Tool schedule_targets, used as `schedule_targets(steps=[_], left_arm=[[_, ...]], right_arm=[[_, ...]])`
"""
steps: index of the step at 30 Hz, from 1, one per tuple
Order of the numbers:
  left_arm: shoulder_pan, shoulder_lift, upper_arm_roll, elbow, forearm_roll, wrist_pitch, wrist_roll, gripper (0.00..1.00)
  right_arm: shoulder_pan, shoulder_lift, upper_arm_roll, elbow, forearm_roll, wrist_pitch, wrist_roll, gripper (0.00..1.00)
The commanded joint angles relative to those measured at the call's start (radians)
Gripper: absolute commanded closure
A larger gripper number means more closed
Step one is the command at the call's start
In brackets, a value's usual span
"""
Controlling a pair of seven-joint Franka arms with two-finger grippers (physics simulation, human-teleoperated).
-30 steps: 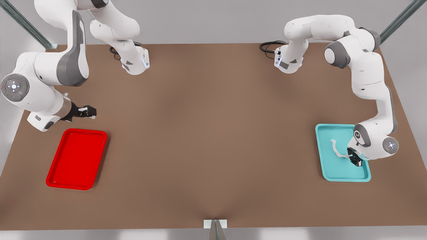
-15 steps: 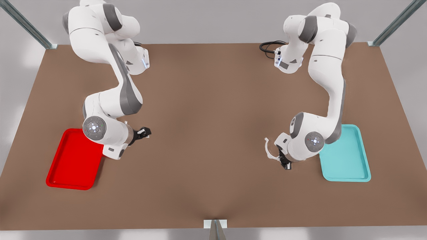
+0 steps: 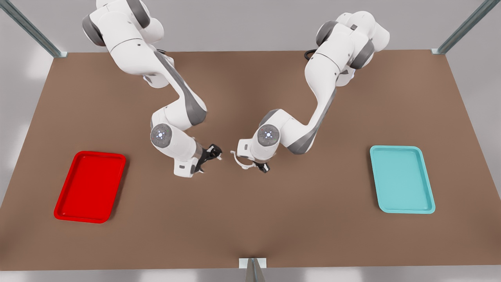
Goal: Take the drainage pipe clamp from the left arm, pass it to the right arm, and place it in the plate on the right side
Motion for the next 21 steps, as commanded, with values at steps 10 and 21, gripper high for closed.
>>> schedule_targets(steps=[10,21], left_arm=[[-0.002,0.008,-0.024,0.036,-0.011,-0.024,-0.696,0.79],[-0.014,0.011,-0.024,0.036,-0.014,-0.016,-0.707,0.79]], right_arm=[[0.061,0.06,0.003,-0.009,0.049,0.166,-0.138,0.0],[0.087,0.104,0.003,-0.011,0.046,0.181,-0.15,0.0]])
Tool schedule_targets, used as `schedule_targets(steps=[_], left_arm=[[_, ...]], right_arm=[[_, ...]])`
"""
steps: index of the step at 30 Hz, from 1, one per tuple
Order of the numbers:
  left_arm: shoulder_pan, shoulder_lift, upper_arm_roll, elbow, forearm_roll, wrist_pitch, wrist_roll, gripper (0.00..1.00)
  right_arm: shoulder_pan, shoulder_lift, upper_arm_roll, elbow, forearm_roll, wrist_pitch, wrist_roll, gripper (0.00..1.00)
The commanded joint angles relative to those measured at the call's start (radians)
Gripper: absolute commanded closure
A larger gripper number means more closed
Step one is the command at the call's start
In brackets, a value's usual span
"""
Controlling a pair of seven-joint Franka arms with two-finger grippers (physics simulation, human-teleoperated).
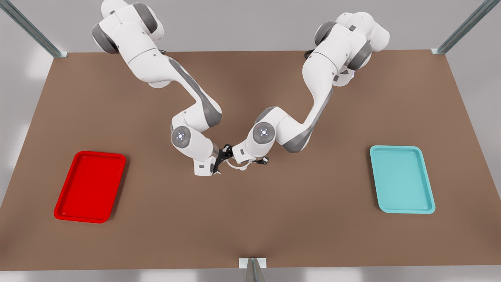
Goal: Take the drainage pipe clamp from the left arm, pass it to the right arm, and place it in the plate on the right side
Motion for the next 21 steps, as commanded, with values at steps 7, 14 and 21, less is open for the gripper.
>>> schedule_targets(steps=[7,14,21], left_arm=[[-0.005,-0.002,-0.008,0.001,-0.016,0.013,-0.226,0.79],[-0.011,-0.002,-0.008,0.001,-0.014,0.015,-0.239,0.79],[-0.012,0.0,-0.005,0.001,-0.013,0.029,-0.265,0.0]], right_arm=[[0.003,0.039,0.0,0.011,0.0,0.015,-0.061,0.0],[0.01,0.055,0.0,0.013,0.0,0.015,-0.06,0.06],[0.011,0.082,-0.001,0.056,-0.009,0.003,-0.084,0.79]])
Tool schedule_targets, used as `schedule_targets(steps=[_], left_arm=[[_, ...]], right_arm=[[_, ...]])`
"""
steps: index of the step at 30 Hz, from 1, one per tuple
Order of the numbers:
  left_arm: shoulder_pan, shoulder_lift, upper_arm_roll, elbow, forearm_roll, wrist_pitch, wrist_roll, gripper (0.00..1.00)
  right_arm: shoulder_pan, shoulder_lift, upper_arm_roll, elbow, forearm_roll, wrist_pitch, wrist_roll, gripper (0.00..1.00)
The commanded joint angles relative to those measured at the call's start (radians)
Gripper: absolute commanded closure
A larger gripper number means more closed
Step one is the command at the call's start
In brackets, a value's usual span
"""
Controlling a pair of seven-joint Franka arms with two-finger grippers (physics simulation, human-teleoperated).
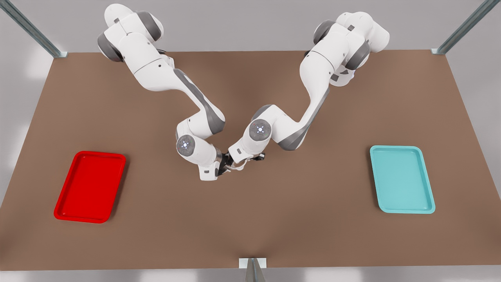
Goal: Take the drainage pipe clamp from the left arm, pass it to the right arm, and place it in the plate on the right side
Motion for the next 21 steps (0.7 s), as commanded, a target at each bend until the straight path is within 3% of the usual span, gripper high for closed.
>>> schedule_targets(steps=[1,5,7,12,14,16,21], left_arm=[[0.004,-0.004,0.001,0.002,0.02,-0.005,-0.108,0.0],[0.021,-0.021,0.026,0.002,0.042,-0.109,-0.1,0.0],[0.168,-0.096,0.015,0.005,0.036,-0.324,0.005,0.0],[0.504,-0.233,0.02,0.064,0.106,-0.724,0.374,0.0],[0.544,-0.274,0.018,0.072,0.112,-0.744,0.372,0.0],[0.579,-0.443,0.018,-0.167,0.097,-0.632,0.374,0.0],[0.591,-0.374,0.021,-0.043,0.075,-0.661,0.39,0.0]], right_arm=[[-0.006,-0.001,-0.001,0.005,-0.03,-0.004,0.0,0.79],[-0.029,0.03,-0.054,0.045,-0.124,-0.022,0.025,0.79],[-0.054,0.036,-0.095,0.043,-0.146,-0.025,-0.017,0.79],[-0.319,-0.048,-0.106,-0.036,-0.252,-0.245,-0.182,0.79],[-0.428,-0.083,-0.109,-0.082,-0.327,-0.258,-0.291,0.79],[-0.531,-0.094,-0.112,-0.095,-0.384,-0.263,-0.382,0.79],[-0.615,-0.087,-0.195,-0.102,-0.446,-0.265,-0.436,0.79]])
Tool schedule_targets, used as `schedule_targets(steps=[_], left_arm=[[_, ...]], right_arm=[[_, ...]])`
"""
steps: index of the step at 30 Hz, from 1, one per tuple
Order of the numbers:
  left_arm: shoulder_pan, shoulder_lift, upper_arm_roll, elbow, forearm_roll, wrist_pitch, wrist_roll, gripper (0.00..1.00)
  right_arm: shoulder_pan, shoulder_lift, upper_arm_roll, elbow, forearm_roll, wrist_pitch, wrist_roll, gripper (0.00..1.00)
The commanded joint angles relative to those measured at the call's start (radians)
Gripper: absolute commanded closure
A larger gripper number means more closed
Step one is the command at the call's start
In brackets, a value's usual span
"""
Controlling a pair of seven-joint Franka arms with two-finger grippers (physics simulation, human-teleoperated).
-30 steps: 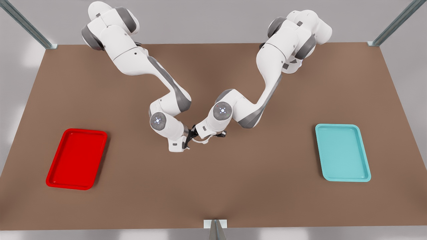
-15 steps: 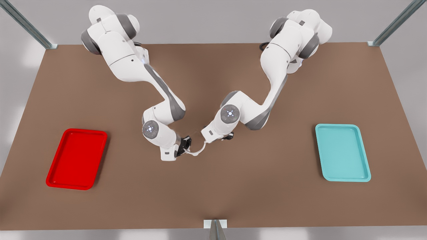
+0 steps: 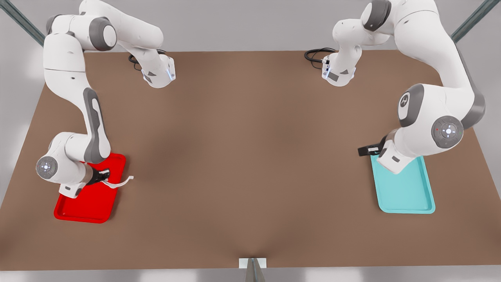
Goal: Take the drainage pipe clamp from the left arm, pass it to the right arm, and place it in the plate on the right side
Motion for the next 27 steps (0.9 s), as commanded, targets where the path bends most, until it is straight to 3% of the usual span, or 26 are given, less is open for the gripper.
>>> schedule_targets(steps=[1,8,9,10,18,20,22,23,25,27], left_arm=[[0.019,0.017,0.0,0.02,0.0,-0.032,0.226,0.0],[0.017,0.023,-0.002,0.023,0.032,-0.025,0.231,0.0],[0.017,0.024,-0.002,0.023,0.032,-0.025,0.231,0.0],[0.017,0.024,-0.002,0.023,0.032,-0.025,0.231,0.0],[0.017,0.023,-0.002,0.023,0.033,-0.023,0.231,0.0],[0.019,0.024,-0.002,0.023,0.033,-0.023,0.231,0.0],[0.019,0.023,-0.002,0.023,0.033,-0.023,0.231,0.0],[0.019,0.023,-0.002,0.023,0.033,-0.023,0.231,0.0],[0.019,0.024,-0.002,0.023,0.033,-0.025,0.231,0.0],[0.019,0.023,-0.002,0.023,0.033,-0.025,0.231,0.0]], right_arm=[[-0.022,-0.001,-0.023,0.004,-0.07,-0.021,-0.266,0.79],[-0.113,0.059,-0.035,0.013,-0.09,0.04,-0.265,0.79],[-0.104,0.059,-0.035,0.013,-0.09,0.039,-0.248,0.52],[-0.108,0.062,-0.035,0.013,-0.09,0.039,-0.248,0.0],[-0.101,0.06,-0.023,0.061,-0.082,-0.003,-0.254,0.0],[-0.004,0.049,-0.018,0.232,-0.067,-0.226,-0.112,0.0],[0.091,0.014,-0.016,0.45,-0.042,-0.543,0.362,0.0],[0.102,-0.041,-0.016,0.469,-0.018,-0.595,0.395,0.0],[0.114,-0.245,-0.016,0.338,0.065,-0.659,0.519,0.0],[0.129,-0.336,-0.016,0.289,0.057,-0.675,0.518,0.0]])
